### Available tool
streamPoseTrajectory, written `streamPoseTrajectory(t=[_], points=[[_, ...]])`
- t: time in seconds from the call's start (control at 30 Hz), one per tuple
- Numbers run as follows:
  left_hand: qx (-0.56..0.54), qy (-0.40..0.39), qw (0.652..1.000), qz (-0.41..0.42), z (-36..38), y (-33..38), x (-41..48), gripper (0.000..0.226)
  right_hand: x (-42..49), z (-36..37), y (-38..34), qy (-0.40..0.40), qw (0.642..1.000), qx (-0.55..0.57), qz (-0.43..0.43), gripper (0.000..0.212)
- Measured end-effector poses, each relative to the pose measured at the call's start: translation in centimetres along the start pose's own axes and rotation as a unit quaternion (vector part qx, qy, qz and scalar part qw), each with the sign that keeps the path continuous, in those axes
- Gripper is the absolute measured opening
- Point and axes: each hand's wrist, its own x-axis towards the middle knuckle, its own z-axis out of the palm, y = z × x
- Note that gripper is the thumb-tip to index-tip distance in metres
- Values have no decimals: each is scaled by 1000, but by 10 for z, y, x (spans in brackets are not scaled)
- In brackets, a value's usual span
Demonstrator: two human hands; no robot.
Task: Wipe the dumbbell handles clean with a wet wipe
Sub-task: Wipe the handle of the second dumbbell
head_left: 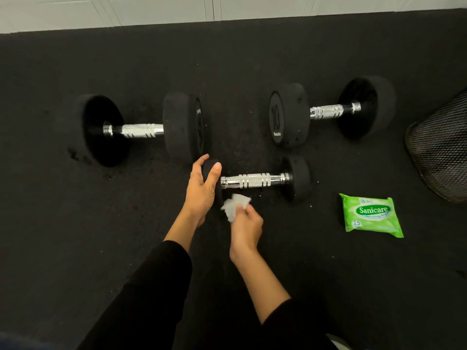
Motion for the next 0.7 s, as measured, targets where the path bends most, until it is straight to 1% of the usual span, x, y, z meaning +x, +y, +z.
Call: streamPoseTrajectory(t=[0.03, 0.07, 0.1, 0.13, 0.17, 0.2, 0.27, 0.3, 0.33, 0.4, 0.43, 0.47, 0.53, 0.57, 0.63, 0.7], points=[[-1, -1, 1000, -2, 0, 0, 1, 56, 6, 6, -6, 13, 984, 149, 94, 22], [-3, -3, 1000, -3, 0, -1, 2, 56, 12, 12, -15, 1, 953, 259, 155, 22], [-5, -5, 1000, -4, 0, -2, 2, 55, 19, 16, -22, -17, 927, 324, 187, 23], [-8, -5, 1000, -4, 0, -2, 1, 54, 26, 19, -29, -32, 908, 363, 204, 24], [-8, -3, 1000, -5, 0, -3, 1, 53, 31, 20, -34, -48, 897, 386, 209, 24], [-8, -2, 1000, -6, 0, -3, 1, 53, 34, 20, -36, -60, 897, 388, 205, 23], [-6, -1, 1000, -6, 0, -2, 1, 53, 39, 16, -30, -83, 935, 305, 162, 17], [-6, -1, 1000, -5, 1, -2, 1, 53, 41, 14, -26, -92, 939, 281, 176, 16], [-6, 1, 1000, -4, 0, -2, 1, 52, 48, 18, -19, -112, 945, 252, 174, 21], [-6, 3, 1000, -4, 0, -2, 1, 53, 46, 12, -15, -130, 938, 264, 184, 22], [-7, 4, 1000, -3, 1, -2, 1, 53, 37, 5, -17, -131, 923, 310, 184, 19], [-7, 4, 1000, -2, 1, -1, 0, 53, 30, 1, -19, -159, 908, 343, 179, 19], [-6, 6, 1000, -1, 1, -1, 1, 53, 27, -5, -18, -180, 869, 420, 189, 28], [-6, 6, 1000, 0, 1, -1, 1, 53, 28, -6, -19, -180, 869, 422, 187, 32], [-4, 4, 1000, -1, 0, -2, 2, 53, 30, -4, -22, -163, 891, 385, 176, 38], [-3, 4, 1000, -2, 0, -4, 2, 53, 38, 3, -28, -137, 903, 358, 193, 38]])
